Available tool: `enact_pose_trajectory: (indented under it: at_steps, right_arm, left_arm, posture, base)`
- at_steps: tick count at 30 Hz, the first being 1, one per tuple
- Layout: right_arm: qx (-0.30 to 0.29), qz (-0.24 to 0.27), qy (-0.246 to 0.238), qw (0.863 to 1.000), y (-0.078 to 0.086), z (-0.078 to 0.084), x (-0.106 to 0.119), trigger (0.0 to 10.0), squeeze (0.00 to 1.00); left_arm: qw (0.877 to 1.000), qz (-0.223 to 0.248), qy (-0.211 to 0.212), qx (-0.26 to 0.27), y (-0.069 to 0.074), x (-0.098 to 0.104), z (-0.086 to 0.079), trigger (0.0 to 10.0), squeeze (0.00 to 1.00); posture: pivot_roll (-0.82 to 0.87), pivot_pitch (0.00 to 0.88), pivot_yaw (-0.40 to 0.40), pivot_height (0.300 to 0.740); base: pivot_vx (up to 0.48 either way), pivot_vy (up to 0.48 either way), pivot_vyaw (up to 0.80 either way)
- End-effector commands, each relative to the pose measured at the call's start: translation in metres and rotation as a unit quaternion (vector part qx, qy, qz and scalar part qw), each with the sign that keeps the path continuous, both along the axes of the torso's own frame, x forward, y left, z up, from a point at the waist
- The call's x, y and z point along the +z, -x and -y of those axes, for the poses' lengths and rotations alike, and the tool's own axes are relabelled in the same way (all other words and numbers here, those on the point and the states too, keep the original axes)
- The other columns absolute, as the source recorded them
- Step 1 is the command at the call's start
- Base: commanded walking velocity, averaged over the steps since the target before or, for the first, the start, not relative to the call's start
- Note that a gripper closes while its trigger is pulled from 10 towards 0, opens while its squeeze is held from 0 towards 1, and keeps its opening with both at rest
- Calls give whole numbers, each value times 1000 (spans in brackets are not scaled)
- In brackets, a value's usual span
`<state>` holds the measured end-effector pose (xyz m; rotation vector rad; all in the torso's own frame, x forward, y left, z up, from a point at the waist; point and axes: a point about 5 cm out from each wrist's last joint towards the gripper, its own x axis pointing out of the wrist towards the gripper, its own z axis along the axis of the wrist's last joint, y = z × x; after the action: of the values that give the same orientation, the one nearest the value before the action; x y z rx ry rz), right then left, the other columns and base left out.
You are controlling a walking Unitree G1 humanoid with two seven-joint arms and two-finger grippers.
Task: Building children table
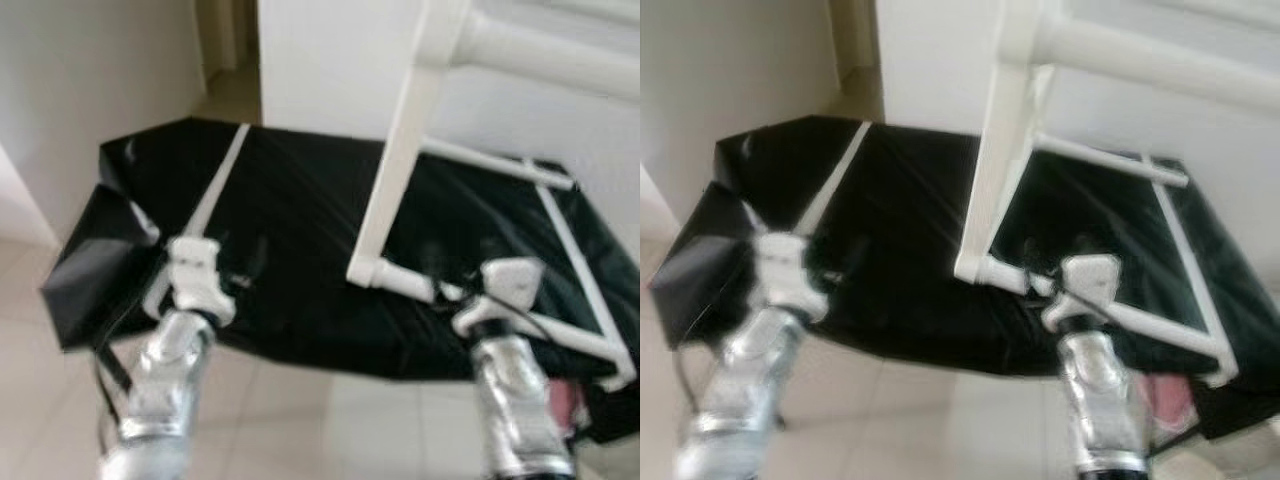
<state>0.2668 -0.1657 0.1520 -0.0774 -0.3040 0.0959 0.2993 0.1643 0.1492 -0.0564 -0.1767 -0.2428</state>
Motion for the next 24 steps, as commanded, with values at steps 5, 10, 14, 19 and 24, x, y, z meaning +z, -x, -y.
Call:
enact_pose_trajectory:
  at_steps: [5,10,14,19,24]
  right_arm:
    - [8,-22,-3,1000,3,4,-9,10000,0]
    - [46,-39,-13,998,3,2,-14,10000,1000]
    - [66,-48,-7,997,-4,-6,-17,10000,0]
    - [66,-49,-8,997,-9,-13,-18,10000,0]
    - [65,-48,-29,996,-24,-37,-18,10000,0]
  left_arm:
    - [999,10,0,-33,6,2,7,10000,0]
    - [994,8,4,-110,16,4,8,10000,0]
    - [981,-16,1,-192,29,2,15,10000,0]
    - [969,-37,-9,-242,39,-3,23,10000,0]
    - [923,-96,-14,-373,69,-9,42,10000,0]
  posture:
    - [25,15,-51,740]
    - [31,28,-53,740]
    - [35,40,-54,740]
    - [38,41,-53,740]
    - [44,45,-53,740]
  base:
    - [0,0,0]
    - [0,0,0]
    - [0,0,0]
    - [0,0,0]
    - [0,0,0]
